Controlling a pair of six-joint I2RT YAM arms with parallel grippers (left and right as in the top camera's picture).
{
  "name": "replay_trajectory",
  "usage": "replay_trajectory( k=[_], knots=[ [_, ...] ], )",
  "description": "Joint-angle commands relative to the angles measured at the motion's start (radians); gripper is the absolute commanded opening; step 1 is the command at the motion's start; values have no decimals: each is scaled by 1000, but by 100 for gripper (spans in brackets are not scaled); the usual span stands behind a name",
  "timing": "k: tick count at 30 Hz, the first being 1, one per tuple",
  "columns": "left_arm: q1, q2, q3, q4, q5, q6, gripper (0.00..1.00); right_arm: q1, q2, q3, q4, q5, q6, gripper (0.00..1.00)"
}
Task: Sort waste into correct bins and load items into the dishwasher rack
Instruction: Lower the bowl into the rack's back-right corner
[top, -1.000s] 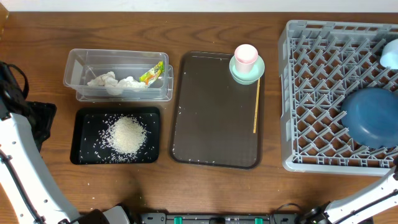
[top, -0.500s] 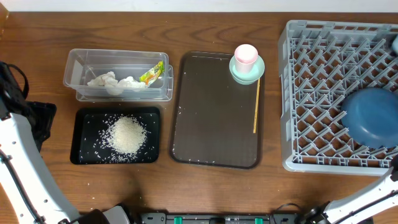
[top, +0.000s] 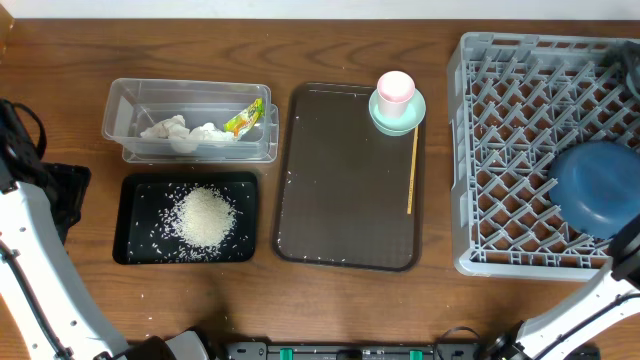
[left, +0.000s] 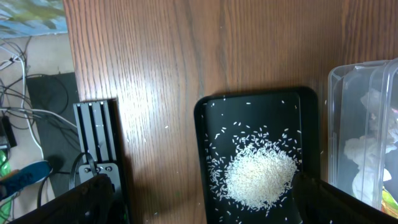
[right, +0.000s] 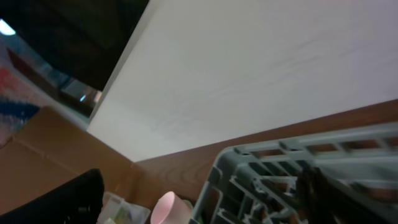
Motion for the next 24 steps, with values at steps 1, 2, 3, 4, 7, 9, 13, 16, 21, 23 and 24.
replay_trajectory(
  k=[1,2,3,4,7,9,13,16,21,23,24],
  knots=[
    [4,2,2,-3,-8,-16,94,48,-66,18,2,60,-25,99],
    [4,2,2,-3,-8,-16,94,62,-79,18,2,68,-29,99],
    [4,2,2,-3,-8,-16,94,77,-95,18,1,78,-29,99],
    [4,2,2,-3,-8,-16,94,90,-110,18,1,90,-30,99],
    [4,2,2,-3,-8,-16,94,134,-175,18,-41,162,-61,99],
    [4,2,2,-3,-8,-16,94,169,-243,18,-191,265,-171,99],
    [4,2,2,-3,-8,-16,94,280,-420,34,-787,962,-583,99],
    [4,2,2,-3,-8,-16,94,414,-469,39,-879,1566,-842,99],
    [4,2,2,-3,-8,-16,94,499,-467,44,-814,1820,-1068,99],
    [4,2,2,-3,-8,-16,94,489,-464,44,-811,1788,-1068,97],
    [4,2,2,-3,-8,-16,94,483,-458,44,-810,1784,-1067,95]
  ],
)
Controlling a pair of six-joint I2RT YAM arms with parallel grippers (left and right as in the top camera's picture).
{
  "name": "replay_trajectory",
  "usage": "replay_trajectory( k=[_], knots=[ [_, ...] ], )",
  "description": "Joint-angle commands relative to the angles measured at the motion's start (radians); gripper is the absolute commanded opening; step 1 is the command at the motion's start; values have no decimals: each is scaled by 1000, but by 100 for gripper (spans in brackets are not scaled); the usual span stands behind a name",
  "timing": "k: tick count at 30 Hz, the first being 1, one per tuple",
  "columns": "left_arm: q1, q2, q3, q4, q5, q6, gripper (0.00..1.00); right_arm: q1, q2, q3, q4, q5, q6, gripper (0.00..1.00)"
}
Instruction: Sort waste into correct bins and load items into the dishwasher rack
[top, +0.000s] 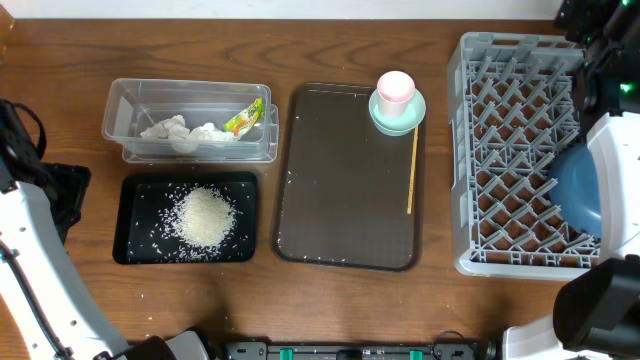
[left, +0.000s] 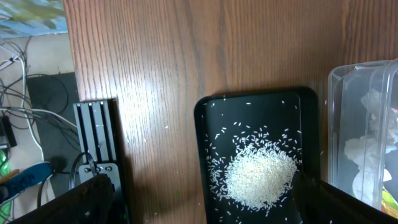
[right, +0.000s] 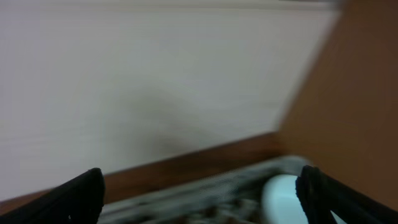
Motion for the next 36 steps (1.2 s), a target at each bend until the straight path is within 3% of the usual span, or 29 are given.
replay_trajectory(
  k=[1,3,8,13,19,31,36],
  knots=[
    [3,2,2,-3,-8,-16,94,-34,18,10,3,182,-119,91],
    [3,2,2,-3,-8,-16,94,-55,46,16,2,176,-119,84],
    [3,2,2,-3,-8,-16,94,-106,137,101,-143,58,-160,84],
    [3,2,2,-3,-8,-16,94,-165,303,367,-407,-113,-119,86],
    [3,2,2,-3,-8,-16,94,-222,503,677,-668,-150,-119,87],
    [3,2,2,-3,-8,-16,94,-306,645,702,-688,-174,-198,88],
    [3,2,2,-3,-8,-16,94,-309,659,702,-684,-211,-197,71]
  ],
)
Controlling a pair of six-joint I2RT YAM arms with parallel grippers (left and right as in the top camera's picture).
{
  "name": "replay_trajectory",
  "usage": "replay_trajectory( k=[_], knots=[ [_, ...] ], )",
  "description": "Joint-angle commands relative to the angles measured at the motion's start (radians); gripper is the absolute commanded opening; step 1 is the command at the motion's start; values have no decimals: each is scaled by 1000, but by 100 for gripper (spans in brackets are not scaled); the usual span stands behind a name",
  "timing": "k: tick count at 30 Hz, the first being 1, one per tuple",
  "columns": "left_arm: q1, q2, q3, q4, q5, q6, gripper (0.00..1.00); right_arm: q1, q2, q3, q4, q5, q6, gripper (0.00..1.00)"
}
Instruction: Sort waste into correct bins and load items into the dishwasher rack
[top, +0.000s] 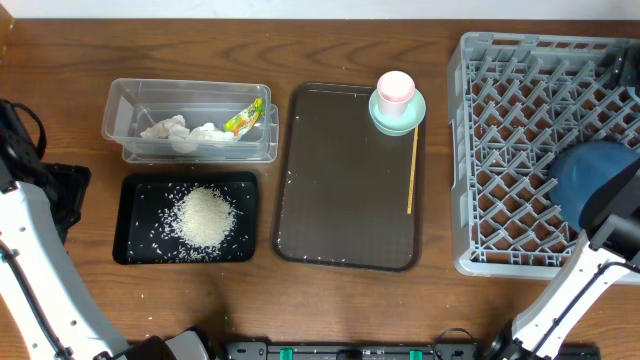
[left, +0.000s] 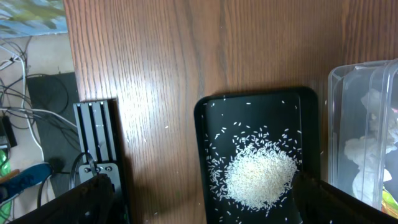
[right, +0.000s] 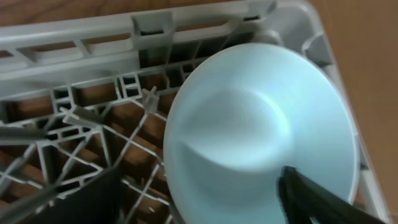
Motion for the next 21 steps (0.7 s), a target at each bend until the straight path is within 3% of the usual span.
replay_trajectory(
  k=[1,3,12,15,18,21],
  knots=[
    [3,2,2,-3,-8,-16,94,-1,4,18,1,-33,-9,62],
    [3,2,2,-3,-8,-16,94,-1,4,17,-2,-32,-9,50],
    [3,2,2,-3,-8,-16,94,-4,4,-41,3,-23,-21,45],
    [3,2,2,-3,-8,-16,94,-6,4,-42,3,-25,-16,30],
    [3,2,2,-3,-8,-16,94,-6,4,-42,3,-25,-16,24],
    [3,2,2,-3,-8,-16,94,-6,4,-41,2,-25,-10,11]
  ],
)
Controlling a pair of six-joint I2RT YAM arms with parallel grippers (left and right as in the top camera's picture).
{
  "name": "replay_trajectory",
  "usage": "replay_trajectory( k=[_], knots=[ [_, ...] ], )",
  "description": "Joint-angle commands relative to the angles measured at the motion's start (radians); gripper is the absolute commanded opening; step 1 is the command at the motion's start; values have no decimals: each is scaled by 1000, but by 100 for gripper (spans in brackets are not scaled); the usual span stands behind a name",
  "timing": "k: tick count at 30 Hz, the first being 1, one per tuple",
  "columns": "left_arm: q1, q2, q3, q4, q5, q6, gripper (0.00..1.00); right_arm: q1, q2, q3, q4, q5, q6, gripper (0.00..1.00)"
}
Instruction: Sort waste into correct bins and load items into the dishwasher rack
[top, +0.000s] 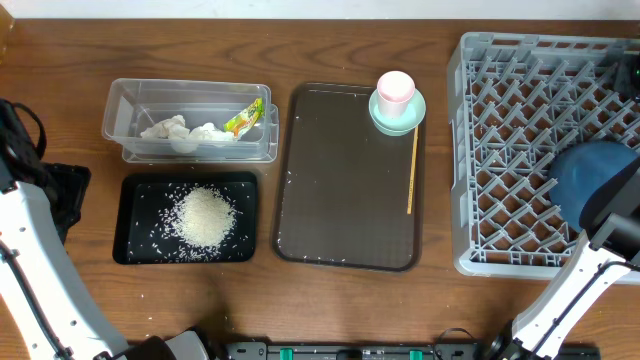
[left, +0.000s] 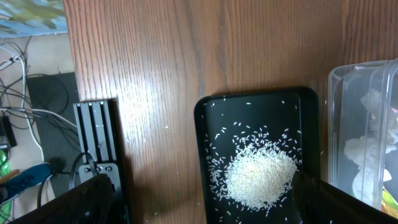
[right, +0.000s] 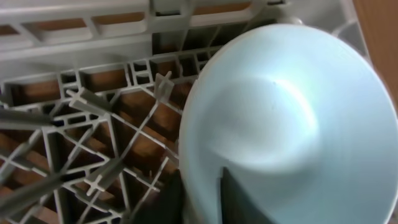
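A pale blue bowl (right: 292, 118) sits in the grey dishwasher rack (top: 500, 120) at the right, seen from overhead as the bowl (top: 590, 178). My right gripper (right: 202, 199) is shut on the bowl's near rim, one finger outside and one finger (right: 239, 202) inside. A pink cup (top: 396, 88) stands on a teal plate (top: 380, 116) at the far right corner of the brown tray (top: 340, 190). A chopstick (top: 412, 170) lies along the tray's right side. My left gripper (left: 205, 211) hangs open above the black tray of rice (left: 261, 171).
A clear bin (top: 190, 122) with crumpled tissue and a wrapper stands behind the black rice tray (top: 135, 230). The left arm (top: 30, 230) runs along the table's left edge. Cables and a black mount (left: 96, 146) lie off the table's edge.
My right gripper was open over the bowl with its fingers wide apart. It now sits lower and is shut on the bowl's rim. The left arm has not moved.
At first the right wrist camera faced the wall, with the bowl lying in the rack. Then the right arm stood at the rack's far right corner. Later the gripper was open over the bowl, and now it grips the rim. The left gripper stayed open over the rice.
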Motion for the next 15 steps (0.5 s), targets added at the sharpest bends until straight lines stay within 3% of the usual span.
replay_trajectory(
  k=[1,4,8,15],
  knots=[
    [3,2,2,-3,-8,-16,94,-5,3,-4,1,1,21,8],
    [3,2,2,-3,-8,-16,94,-5,-9,8,0,-2,72,1],
    [3,2,2,-3,-8,-16,94,-5,-63,14,2,-64,93,1],
    [3,2,2,-3,-8,-16,94,-24,-182,14,25,-372,159,1]
  ],
)
